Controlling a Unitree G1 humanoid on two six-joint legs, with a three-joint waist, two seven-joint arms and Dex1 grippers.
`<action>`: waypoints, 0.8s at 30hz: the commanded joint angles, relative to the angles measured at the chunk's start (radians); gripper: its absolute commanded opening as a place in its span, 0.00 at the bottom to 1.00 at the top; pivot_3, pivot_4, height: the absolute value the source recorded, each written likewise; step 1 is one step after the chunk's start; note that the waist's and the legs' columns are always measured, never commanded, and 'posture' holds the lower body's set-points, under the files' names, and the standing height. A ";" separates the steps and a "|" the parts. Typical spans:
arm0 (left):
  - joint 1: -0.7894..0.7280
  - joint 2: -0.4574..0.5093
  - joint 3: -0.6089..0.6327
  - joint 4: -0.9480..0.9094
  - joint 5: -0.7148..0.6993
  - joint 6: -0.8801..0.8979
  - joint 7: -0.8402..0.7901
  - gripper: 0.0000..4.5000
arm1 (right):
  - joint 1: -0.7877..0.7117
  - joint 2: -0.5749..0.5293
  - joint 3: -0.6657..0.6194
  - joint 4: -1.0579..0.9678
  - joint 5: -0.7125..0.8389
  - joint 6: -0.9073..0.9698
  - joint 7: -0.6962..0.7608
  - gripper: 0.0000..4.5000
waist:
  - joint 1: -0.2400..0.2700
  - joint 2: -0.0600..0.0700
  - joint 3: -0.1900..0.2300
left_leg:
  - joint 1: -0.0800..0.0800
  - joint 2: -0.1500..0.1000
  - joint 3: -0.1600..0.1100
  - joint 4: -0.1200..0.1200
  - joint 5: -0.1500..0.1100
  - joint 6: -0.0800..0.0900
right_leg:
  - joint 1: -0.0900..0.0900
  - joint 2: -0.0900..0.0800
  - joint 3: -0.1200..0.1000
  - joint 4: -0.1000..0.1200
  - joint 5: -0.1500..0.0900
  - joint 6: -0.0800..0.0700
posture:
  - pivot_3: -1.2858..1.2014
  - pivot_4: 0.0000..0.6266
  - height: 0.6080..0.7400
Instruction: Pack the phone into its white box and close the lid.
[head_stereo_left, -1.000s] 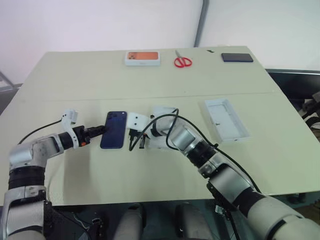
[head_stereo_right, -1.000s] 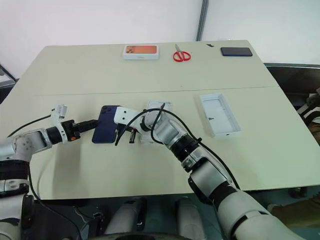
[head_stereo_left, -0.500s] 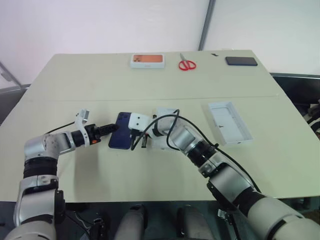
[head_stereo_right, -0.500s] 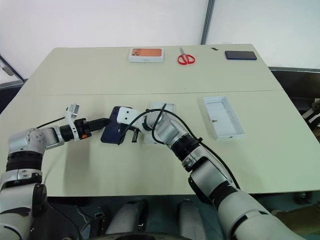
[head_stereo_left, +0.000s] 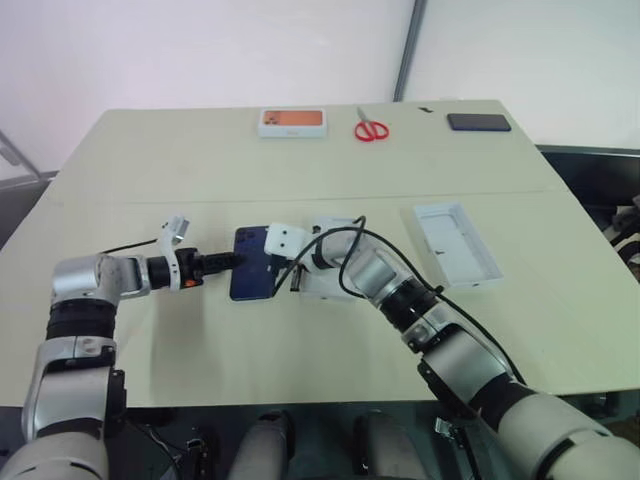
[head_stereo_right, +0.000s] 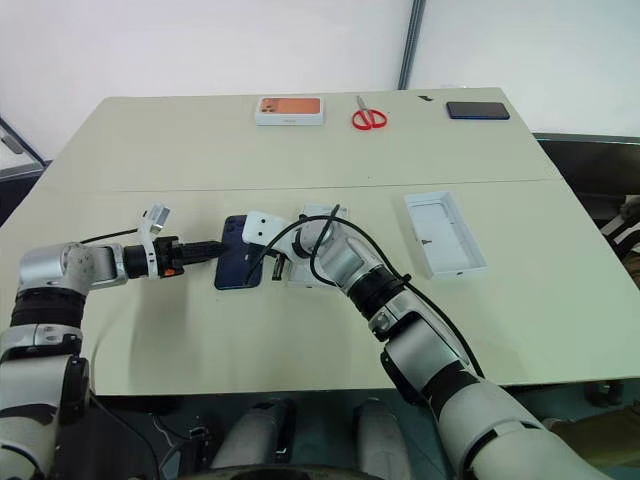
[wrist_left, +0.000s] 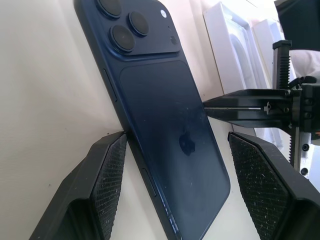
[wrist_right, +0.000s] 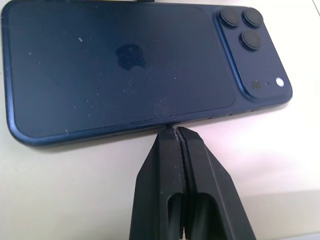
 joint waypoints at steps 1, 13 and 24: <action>-0.018 -0.069 -0.031 0.055 -0.021 0.046 -0.022 0.76 | -0.019 0.027 0.010 0.000 0.000 -0.028 0.003 0.01 | 0.001 0.000 0.000 | 0.001 0.000 0.000 0.000 0.000 0.000 | 0.000 0.000 0.000 0.000 0.000 0.000 | 0.52 0.24 1.00; -0.049 -0.096 -0.079 -0.017 0.017 0.071 0.000 0.76 | -0.017 0.028 0.004 0.007 -0.004 -0.044 0.005 0.01 | -0.001 0.000 0.000 | 0.000 0.000 0.000 -0.001 0.000 0.000 | 0.000 0.000 0.000 -0.001 0.000 0.000 | 0.52 0.24 1.00; -0.040 -0.089 0.003 0.042 0.006 0.042 0.039 0.76 | -0.005 0.023 0.009 -0.002 -0.007 -0.042 0.002 0.01 | -0.006 0.000 0.000 | 0.000 0.001 0.000 -0.001 0.000 0.000 | -0.001 0.000 0.001 0.000 0.000 0.000 | 0.52 0.24 1.00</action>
